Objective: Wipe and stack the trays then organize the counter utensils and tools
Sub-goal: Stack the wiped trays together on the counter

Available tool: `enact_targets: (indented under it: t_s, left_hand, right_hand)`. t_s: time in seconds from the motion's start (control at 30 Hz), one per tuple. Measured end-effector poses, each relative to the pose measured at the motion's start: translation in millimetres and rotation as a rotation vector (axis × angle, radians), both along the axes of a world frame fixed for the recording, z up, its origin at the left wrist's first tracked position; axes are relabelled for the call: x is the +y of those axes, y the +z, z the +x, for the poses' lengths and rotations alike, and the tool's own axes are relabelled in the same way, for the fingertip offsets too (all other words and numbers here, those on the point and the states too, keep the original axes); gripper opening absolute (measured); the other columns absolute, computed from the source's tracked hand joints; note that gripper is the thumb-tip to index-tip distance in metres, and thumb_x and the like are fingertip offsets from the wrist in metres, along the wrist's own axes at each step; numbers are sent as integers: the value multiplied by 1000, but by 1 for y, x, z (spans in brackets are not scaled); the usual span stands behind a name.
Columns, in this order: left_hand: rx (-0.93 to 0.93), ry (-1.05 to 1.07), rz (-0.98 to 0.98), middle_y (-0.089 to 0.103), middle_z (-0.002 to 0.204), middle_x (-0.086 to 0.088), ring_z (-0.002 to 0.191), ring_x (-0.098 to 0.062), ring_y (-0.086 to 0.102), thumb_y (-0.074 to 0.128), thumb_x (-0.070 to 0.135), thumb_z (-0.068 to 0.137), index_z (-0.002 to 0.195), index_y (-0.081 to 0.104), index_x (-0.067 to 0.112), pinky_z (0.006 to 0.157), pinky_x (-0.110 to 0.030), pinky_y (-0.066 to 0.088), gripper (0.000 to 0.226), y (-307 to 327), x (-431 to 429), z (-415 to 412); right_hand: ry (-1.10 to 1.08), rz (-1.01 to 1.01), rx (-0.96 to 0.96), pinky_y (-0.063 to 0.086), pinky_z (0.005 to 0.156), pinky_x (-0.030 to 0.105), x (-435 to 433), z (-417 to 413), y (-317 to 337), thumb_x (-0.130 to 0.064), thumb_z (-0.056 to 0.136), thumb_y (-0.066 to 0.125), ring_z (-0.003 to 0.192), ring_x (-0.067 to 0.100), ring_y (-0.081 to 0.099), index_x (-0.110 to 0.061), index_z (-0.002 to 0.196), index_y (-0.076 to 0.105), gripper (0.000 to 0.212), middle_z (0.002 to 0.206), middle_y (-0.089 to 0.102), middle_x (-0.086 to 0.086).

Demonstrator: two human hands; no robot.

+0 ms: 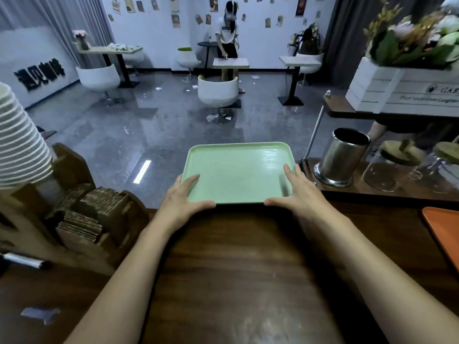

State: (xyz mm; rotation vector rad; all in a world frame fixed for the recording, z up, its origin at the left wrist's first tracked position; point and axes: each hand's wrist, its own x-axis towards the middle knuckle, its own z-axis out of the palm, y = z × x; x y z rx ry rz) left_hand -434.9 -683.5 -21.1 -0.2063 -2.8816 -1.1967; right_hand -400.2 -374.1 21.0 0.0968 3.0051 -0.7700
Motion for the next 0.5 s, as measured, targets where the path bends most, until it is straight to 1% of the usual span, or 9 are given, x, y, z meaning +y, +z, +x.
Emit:
enact_targets:
  t_s: [0.13,0.23,0.4,0.47,0.5]
  left_hand:
    - [-29,-12,22,36,155,8,143,-21,37,84,63,68,149,45,38,117,-44,34,93,-12,10,-26]
    - [-56,-19,21,35,157,6,144,-23,37,82,67,67,149,43,41,117,-46,34,95,-17,15,-38]
    - [-85,-15,4,31,159,5,144,-24,36,82,64,71,153,38,38,115,-46,33,96,-21,19,-48]
    - [-92,-20,-22,26,163,3,146,-26,34,81,64,71,155,35,37,116,-46,32,99,-21,20,-49]
    - [-103,-16,-39,20,167,1,149,-27,30,81,65,71,156,32,38,118,-47,29,101,-21,21,-48]
  right_hand:
    - [-49,-17,-9,14,123,44,8,-22,-10,-73,61,78,155,23,4,-24,162,6,133,169,-2,6]
    - [-71,-12,-27,15,123,47,11,-35,-19,-75,61,76,155,23,5,-24,162,8,132,169,1,7]
    - [-63,13,-56,16,121,43,12,-48,-31,-76,62,74,154,26,11,-24,161,15,127,169,4,6]
    - [-58,15,-57,13,122,40,13,-49,-38,-76,63,74,155,24,8,-23,161,15,127,169,3,7]
    - [-54,21,-60,12,123,40,13,-49,-40,-77,63,73,155,22,5,-22,161,13,128,169,3,8]
